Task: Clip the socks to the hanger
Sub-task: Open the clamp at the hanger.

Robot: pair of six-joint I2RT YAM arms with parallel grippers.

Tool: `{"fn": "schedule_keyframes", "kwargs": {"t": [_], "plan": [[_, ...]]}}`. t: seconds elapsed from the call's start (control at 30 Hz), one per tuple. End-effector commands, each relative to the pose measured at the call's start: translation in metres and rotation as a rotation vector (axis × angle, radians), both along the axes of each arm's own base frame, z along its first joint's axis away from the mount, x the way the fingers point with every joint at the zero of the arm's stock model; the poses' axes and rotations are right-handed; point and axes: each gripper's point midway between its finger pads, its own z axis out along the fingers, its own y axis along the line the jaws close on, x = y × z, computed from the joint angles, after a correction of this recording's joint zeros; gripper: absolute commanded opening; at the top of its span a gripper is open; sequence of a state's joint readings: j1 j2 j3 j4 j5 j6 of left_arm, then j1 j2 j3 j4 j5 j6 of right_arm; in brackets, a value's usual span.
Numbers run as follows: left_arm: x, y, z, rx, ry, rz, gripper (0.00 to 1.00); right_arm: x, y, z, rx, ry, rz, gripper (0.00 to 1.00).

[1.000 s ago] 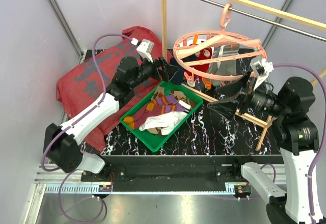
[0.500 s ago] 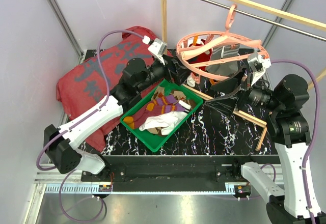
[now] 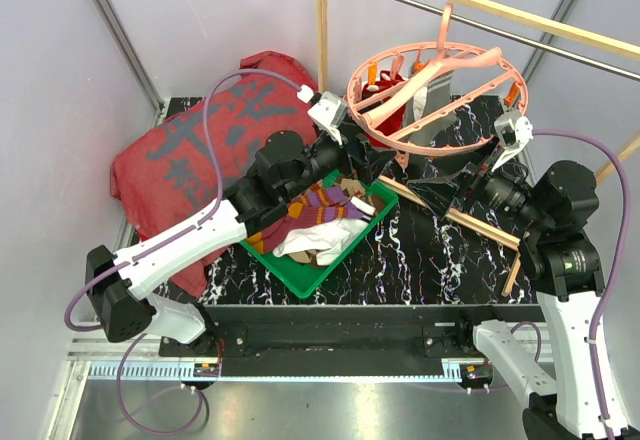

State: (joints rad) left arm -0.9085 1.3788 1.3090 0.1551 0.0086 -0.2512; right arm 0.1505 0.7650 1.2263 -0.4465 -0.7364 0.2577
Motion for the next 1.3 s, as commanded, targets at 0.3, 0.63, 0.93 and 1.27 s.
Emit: {"fn": "schedule_keyframes", "kwargs": {"t": [0.3,0.63,0.93,1.27], "plan": [[-0.013,0.001,0.046,-0.087,-0.078,0.022,0.99,0.015,-0.012,-0.023,-0.085,-0.068,-0.085,0.91],[-0.029,-0.010,0.048,-0.090,-0.075,-0.016,0.97,0.014,-0.012,-0.023,-0.071,-0.108,-0.087,0.88],[-0.036,-0.012,0.050,-0.093,-0.073,-0.027,0.96,-0.003,-0.013,-0.024,-0.058,-0.134,-0.080,0.87],[-0.046,-0.019,0.056,-0.096,-0.076,-0.061,0.94,0.013,-0.018,-0.004,-0.078,-0.234,-0.129,0.84]]}}
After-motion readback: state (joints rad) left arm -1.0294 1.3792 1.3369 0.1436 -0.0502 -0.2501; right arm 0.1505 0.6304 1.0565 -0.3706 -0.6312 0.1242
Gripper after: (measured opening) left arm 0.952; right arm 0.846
